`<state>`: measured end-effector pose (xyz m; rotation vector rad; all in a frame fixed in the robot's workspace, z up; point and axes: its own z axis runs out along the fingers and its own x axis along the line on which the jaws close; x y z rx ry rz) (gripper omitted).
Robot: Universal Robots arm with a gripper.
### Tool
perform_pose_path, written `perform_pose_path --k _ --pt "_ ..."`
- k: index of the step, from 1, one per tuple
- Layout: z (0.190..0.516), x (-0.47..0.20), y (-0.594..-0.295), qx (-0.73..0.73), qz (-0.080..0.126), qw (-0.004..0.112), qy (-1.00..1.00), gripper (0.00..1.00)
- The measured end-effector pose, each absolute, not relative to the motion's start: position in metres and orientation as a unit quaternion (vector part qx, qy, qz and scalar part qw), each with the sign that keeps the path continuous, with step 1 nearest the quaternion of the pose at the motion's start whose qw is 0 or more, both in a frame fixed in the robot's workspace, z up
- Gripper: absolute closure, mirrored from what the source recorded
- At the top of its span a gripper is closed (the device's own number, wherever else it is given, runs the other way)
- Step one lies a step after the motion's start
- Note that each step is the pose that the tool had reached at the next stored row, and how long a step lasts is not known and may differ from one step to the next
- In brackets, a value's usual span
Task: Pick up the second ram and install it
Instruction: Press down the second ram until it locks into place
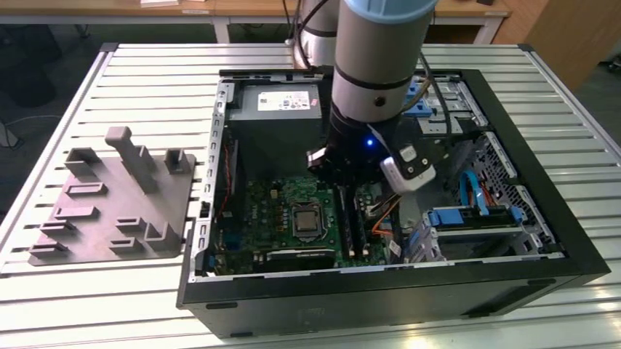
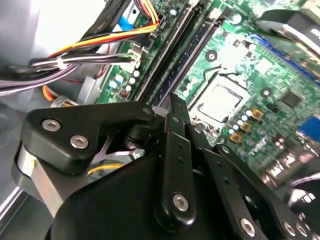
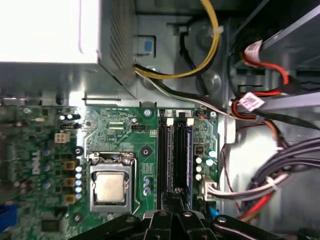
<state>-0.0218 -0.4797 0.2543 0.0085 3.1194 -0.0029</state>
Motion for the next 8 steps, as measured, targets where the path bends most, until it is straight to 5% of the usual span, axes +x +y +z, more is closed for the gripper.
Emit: perform_pose_path --k 8 --pt "0.2586 -0.0218 -0.4797 0.003 -0.001 0.011 1.0 0.89"
